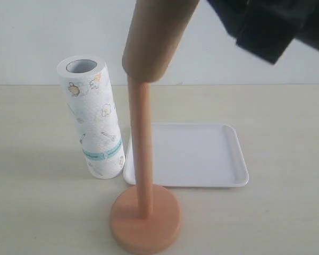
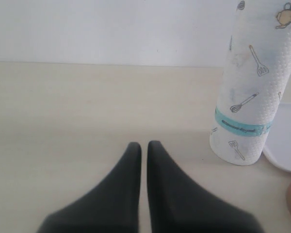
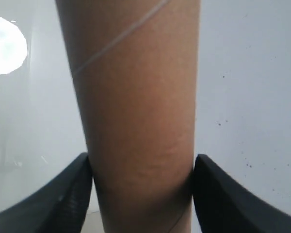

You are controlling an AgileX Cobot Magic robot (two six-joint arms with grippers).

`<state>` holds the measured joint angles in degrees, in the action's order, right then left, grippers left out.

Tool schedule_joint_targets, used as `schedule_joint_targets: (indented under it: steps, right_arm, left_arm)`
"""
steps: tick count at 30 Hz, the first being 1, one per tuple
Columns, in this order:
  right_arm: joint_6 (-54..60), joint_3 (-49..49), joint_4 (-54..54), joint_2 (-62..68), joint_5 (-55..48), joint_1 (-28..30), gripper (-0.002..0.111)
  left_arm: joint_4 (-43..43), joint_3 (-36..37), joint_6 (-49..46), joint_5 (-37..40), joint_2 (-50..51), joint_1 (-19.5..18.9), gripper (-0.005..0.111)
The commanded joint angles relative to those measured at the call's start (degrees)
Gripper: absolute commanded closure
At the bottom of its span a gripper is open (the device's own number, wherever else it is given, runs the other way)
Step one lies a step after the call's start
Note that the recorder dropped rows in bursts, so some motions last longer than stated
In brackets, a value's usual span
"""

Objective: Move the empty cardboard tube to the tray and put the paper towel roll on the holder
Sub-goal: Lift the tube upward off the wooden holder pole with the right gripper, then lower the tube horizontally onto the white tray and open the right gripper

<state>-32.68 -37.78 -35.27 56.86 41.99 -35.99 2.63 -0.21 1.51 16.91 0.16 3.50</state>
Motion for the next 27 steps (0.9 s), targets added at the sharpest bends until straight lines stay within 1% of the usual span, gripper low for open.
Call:
schedule_joint_targets:
  steps: [1,4,8,12,17,20,24,27]
  right_arm:
    - [-0.4,-4.7,0.2,-2.6,-8.8,0.0,0.108]
    - [0.6,-8.9,0.0,-3.7,-18.0,0.0,0.108]
    - [6.2,-13.9,0.0,-3.6,-32.2,0.0,0.108]
    - [13.3,-15.7,0.0,-3.6,-42.0,0.0,0.108]
    - [19.2,-15.7,0.0,0.4,-47.5,0.0,0.108]
    - [22.3,-15.8,0.0,5.6,-49.3,0.0,0.108]
    - [23.8,-18.4,-0.2,13.3,-54.4,0.0,0.108]
    - [24.3,-19.7,-2.3,18.5,-55.5,0.0,0.108]
  left_arm:
    - [-0.1,0.2,-0.2,0.0,-0.2,0.1,0.103]
    - [-0.1,0.2,-0.2,0.0,-0.2,0.1,0.103]
    - [-0.1,0.2,-0.2,0.0,-0.2,0.1,0.103]
    - [-0.1,0.2,-0.2,0.0,-0.2,0.1,0.103]
    - [-0.1,0.2,-0.2,0.0,-0.2,0.1,0.103]
    - [-0.1,0.2,-0.2,0.0,-0.2,0.1,0.103]
    - [-0.1,0.2,-0.2,0.0,-0.2,0.1,0.103]
    - [-0.1,0.2,-0.2,0.0,-0.2,0.1,0.103]
